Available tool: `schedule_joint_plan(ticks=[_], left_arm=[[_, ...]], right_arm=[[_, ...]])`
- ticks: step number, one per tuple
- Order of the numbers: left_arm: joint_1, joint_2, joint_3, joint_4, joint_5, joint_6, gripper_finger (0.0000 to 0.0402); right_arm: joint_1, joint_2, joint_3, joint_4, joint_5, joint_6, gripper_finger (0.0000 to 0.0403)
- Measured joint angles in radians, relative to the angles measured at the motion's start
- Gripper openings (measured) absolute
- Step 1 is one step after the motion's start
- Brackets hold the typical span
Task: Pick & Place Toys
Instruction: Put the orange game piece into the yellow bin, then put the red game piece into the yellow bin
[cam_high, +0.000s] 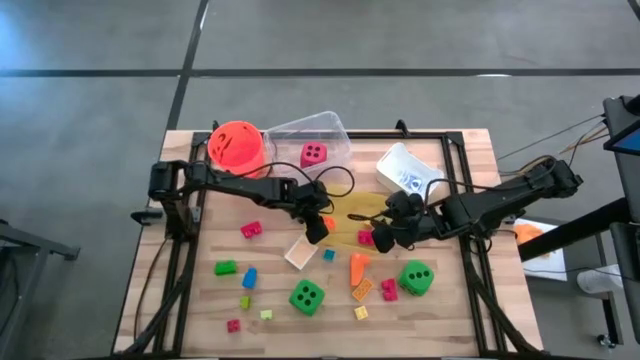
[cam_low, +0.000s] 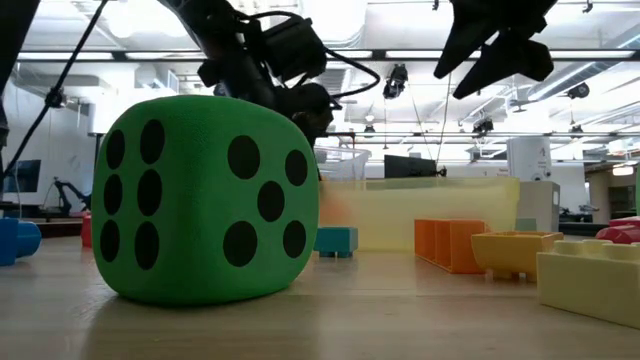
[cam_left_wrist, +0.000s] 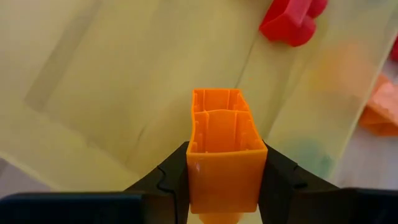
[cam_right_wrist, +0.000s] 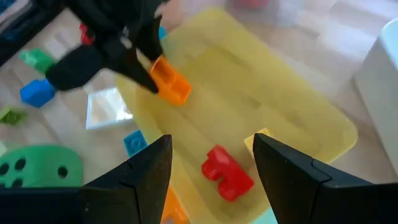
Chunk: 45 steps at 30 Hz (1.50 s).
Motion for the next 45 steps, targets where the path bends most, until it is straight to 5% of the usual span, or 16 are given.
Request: schedule_joint_plan(ticks=[20, 45], left_arm=[[0.000, 0.000, -0.021, 0.007, 0.000, -0.029, 0.0124], [0.026, -0.005, 0.051, -0.028, 0.020, -0.056, 0.0322]], right_arm=[[0.059, -0.016, 0.003, -0.004, 0.095, -0.018, 0.0221], [0.059, -0.015, 0.002, -0.010, 0.095, -0.026, 0.0221]])
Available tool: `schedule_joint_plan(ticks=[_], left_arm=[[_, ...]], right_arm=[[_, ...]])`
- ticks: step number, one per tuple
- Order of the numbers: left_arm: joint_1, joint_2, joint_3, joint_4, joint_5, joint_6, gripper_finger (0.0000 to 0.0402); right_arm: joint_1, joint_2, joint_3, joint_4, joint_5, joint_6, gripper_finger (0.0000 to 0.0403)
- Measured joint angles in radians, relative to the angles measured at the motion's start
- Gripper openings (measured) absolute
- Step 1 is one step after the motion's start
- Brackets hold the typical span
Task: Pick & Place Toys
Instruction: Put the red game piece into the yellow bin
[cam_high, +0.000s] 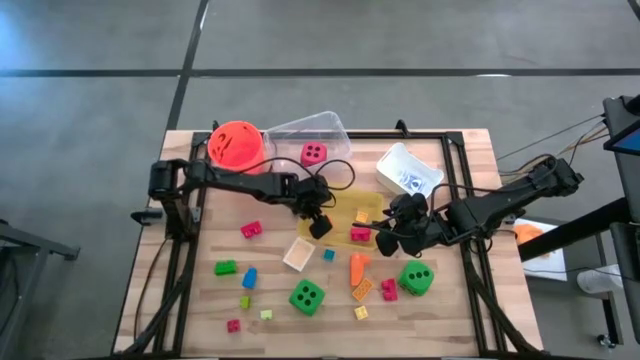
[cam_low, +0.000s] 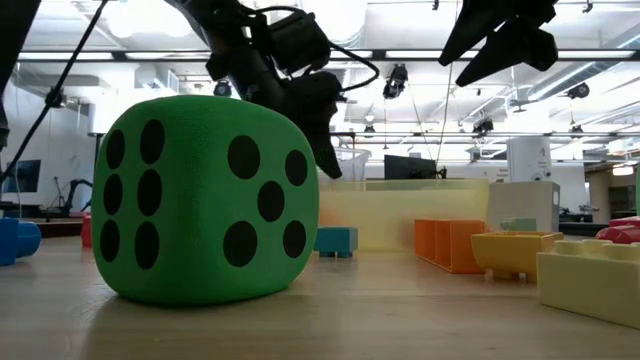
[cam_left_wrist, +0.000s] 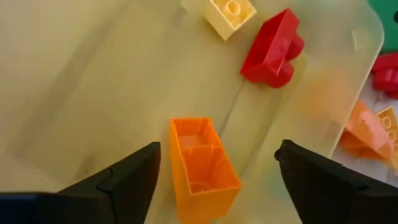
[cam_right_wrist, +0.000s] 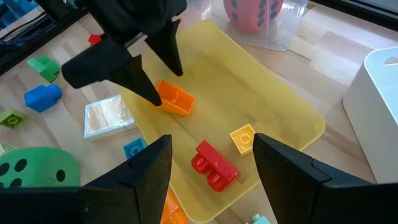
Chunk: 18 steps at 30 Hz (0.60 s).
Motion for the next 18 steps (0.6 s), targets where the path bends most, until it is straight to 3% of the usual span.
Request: schedule_joint_plan(ticks=[11, 18], left_arm=[[0.018, -0.066, 0.042, -0.045, 0.000, 0.038, 0.0333], [0.020, -0.146, 0.042, -0.133, -0.005, 0.047, 0.0310]], right_arm=[[0.000, 0.001, 0.000, 0.000, 0.022, 0.007, 0.0221], [0.000, 0.001, 0.000, 0.000, 0.023, 0.010, 0.0221]])
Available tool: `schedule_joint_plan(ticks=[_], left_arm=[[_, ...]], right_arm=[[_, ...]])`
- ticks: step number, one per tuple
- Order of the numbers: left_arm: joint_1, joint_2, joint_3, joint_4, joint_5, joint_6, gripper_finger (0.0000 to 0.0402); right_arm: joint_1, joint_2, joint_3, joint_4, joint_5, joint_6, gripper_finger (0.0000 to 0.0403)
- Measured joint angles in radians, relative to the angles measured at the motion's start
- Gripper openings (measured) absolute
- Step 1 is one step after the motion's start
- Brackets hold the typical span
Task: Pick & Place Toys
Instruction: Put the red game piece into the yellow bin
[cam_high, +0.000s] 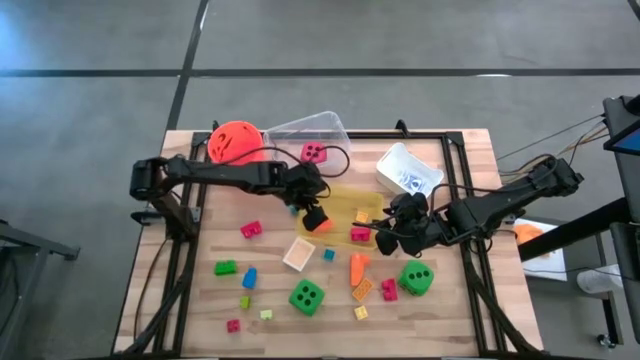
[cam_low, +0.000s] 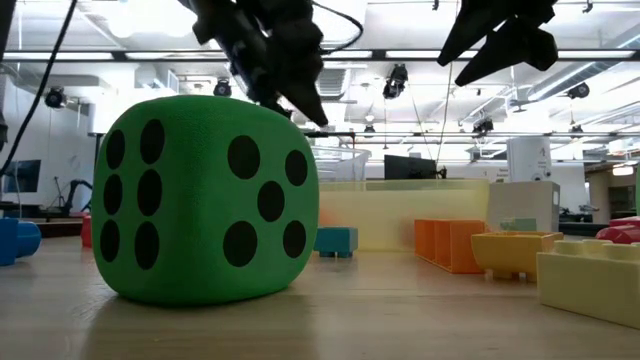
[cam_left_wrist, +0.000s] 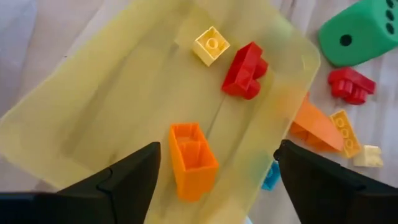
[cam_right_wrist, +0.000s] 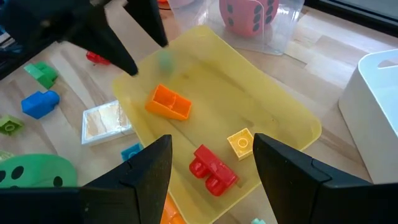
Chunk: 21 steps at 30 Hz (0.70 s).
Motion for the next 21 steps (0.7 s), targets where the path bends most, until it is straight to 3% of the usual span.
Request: schedule_joint_plan(ticks=[9, 16, 21], left_arm=[[-0.003, -0.143, -0.001, -0.250, -0.071, -0.109, 0.0253], [-0.064, -0.288, -0.004, -0.511, -0.205, -0.204, 0.0220], [-0.133, -0.375, -0.071, -0.659, -0.202, -0.404, 0.0214]], right_arm=[[0.000, 0.000, -0.005, -0.001, -0.001, 0.009, 0.0221], [0.000, 0.000, -0.005, 0.000, -0.005, 0.003, 0.0221], [0.000, 0.000, -0.005, 0.000, -0.009, -0.009, 0.0221]])
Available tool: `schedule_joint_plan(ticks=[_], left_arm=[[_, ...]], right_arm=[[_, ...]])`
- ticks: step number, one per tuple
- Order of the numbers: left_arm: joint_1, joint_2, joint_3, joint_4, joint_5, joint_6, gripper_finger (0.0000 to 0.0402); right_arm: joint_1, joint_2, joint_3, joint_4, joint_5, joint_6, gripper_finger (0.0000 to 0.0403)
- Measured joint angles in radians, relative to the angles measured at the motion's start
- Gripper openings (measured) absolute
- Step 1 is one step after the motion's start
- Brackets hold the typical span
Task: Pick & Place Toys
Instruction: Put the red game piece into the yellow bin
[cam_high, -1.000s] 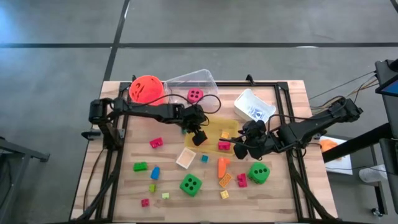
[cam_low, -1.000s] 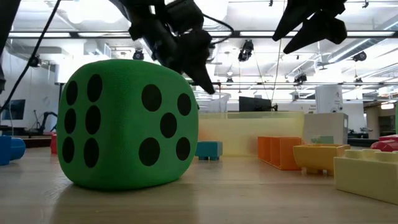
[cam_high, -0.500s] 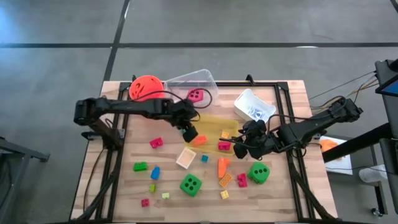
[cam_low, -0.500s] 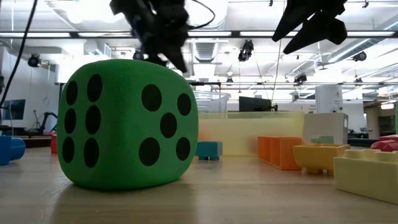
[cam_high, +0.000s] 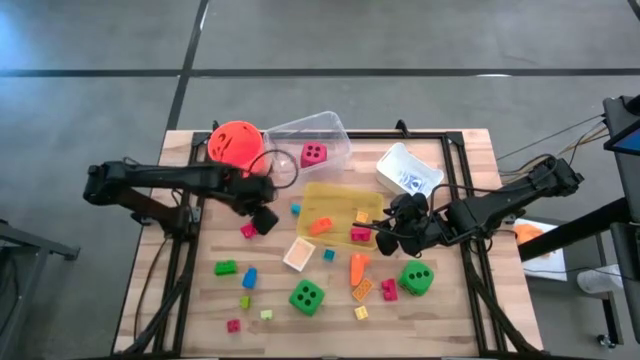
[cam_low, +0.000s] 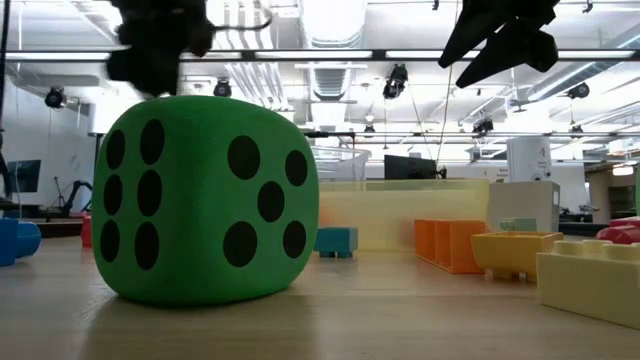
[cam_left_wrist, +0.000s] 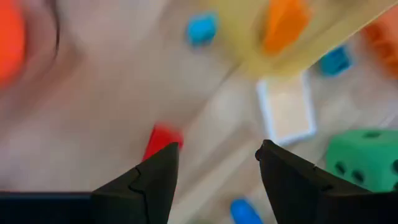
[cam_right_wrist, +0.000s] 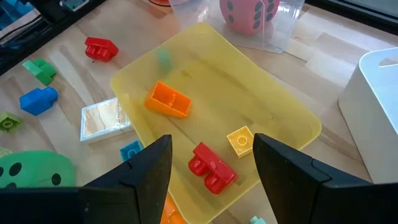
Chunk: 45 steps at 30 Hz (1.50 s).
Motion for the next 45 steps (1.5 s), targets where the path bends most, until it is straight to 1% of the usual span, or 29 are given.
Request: schedule_joint_plan(ticks=[3, 6, 9, 12, 15, 19, 24, 28, 31, 33, 38, 45], left_arm=[[-0.040, -0.035, -0.078, -0.031, 0.032, -0.100, 0.0214], [-0.079, -0.060, -0.162, -0.028, 0.062, -0.144, 0.0214], [-0.088, -0.063, -0.249, 0.010, 0.068, -0.118, 0.0214], [-0.081, -0.062, -0.326, 0.081, 0.064, -0.044, 0.0220], [-0.063, -0.062, -0.389, 0.155, 0.065, 0.015, 0.0243], [-0.038, -0.062, -0.441, 0.218, 0.060, 0.068, 0.0294], [-0.019, -0.062, -0.480, 0.280, 0.041, 0.074, 0.0352], [-0.017, -0.062, -0.482, 0.294, -0.018, 0.074, 0.0375], [-0.017, -0.062, -0.482, 0.310, -0.068, 0.106, 0.0380], [-0.017, -0.053, -0.482, 0.320, -0.084, 0.152, 0.0380], [-0.018, 0.005, -0.482, 0.348, -0.085, 0.271, 0.0381], [-0.018, 0.108, -0.482, 0.380, -0.063, 0.340, 0.0379]], right_arm=[[0.000, 0.000, 0.000, 0.000, -0.004, -0.002, 0.0221], [-0.001, 0.000, 0.000, 0.000, -0.029, -0.001, 0.0221], [-0.001, -0.001, 0.000, 0.001, -0.046, 0.002, 0.0221], [-0.001, -0.001, 0.000, 0.001, -0.050, 0.025, 0.0221], [-0.001, -0.001, 0.002, 0.001, -0.053, 0.042, 0.0221], [-0.002, -0.001, 0.008, 0.002, -0.053, 0.052, 0.0221], [-0.002, -0.001, 0.011, 0.003, -0.053, 0.051, 0.0221], [-0.002, -0.001, 0.014, 0.003, -0.053, 0.050, 0.0221], [-0.002, -0.001, 0.020, 0.002, -0.052, 0.040, 0.0221], [-0.001, -0.001, 0.027, 0.003, -0.052, 0.031, 0.0221], [-0.001, -0.001, 0.046, 0.001, -0.053, 0.008, 0.0221], [0.000, -0.002, 0.061, 0.001, -0.052, -0.001, 0.0221]])
